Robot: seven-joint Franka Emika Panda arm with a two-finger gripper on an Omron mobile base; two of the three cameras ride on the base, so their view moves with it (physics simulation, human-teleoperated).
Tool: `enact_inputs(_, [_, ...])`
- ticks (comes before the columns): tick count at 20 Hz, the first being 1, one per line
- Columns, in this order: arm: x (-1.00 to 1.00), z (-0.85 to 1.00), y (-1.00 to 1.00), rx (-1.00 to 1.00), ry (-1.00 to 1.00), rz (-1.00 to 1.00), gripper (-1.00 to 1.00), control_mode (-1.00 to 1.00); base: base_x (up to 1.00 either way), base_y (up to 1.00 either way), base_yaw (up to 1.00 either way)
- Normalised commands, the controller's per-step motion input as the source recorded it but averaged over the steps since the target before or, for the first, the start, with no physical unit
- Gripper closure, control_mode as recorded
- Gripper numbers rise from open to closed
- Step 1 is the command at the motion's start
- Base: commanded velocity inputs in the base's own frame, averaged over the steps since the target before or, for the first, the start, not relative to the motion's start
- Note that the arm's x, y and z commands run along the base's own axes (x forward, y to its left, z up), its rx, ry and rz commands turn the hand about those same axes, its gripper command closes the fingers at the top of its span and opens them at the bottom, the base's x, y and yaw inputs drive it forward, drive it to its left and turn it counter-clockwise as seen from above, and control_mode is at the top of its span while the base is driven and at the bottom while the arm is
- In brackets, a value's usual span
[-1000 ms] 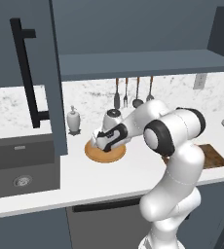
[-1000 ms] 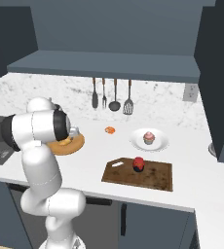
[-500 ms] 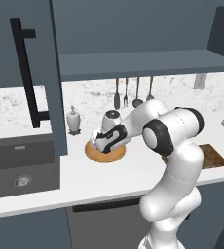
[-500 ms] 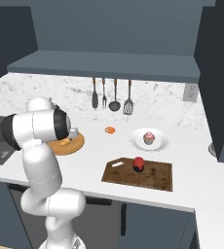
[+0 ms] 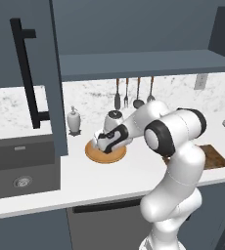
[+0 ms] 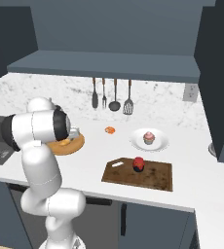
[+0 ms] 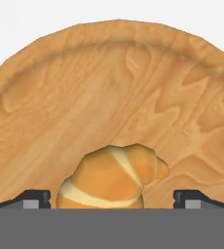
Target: From the different types of pastries on the counter, select a croissant and place it on the cutting board. Then retrieve a jar of jam from the cabinet and place it alongside the croissant on the cutting board.
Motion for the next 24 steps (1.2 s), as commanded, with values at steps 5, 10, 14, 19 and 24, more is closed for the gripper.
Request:
enact_inputs(5, [-0.35, -0.18, 0.42, 0.00, 0.00, 0.00, -1.00, -1.00, 0.00, 0.00, 0.00])
enact_inputs(10, [0.01, -0.04, -0.05, 0.00, 0.02, 0.00, -1.00, -1.00, 0.00, 0.00, 0.00])
enact_inputs(14, [0.08, 0.02, -0.10, 0.00, 0.02, 0.00, -1.00, -1.00, 0.00, 0.00, 0.00])
enact_inputs(19, [0.32, 0.12, -0.03, 0.00, 0.03, 0.00, -1.00, -1.00, 0.00, 0.00, 0.00])
enact_inputs(24, [0.26, 0.01, -0.10, 0.00, 0.05, 0.00, -1.00, -1.00, 0.00, 0.00, 0.00])
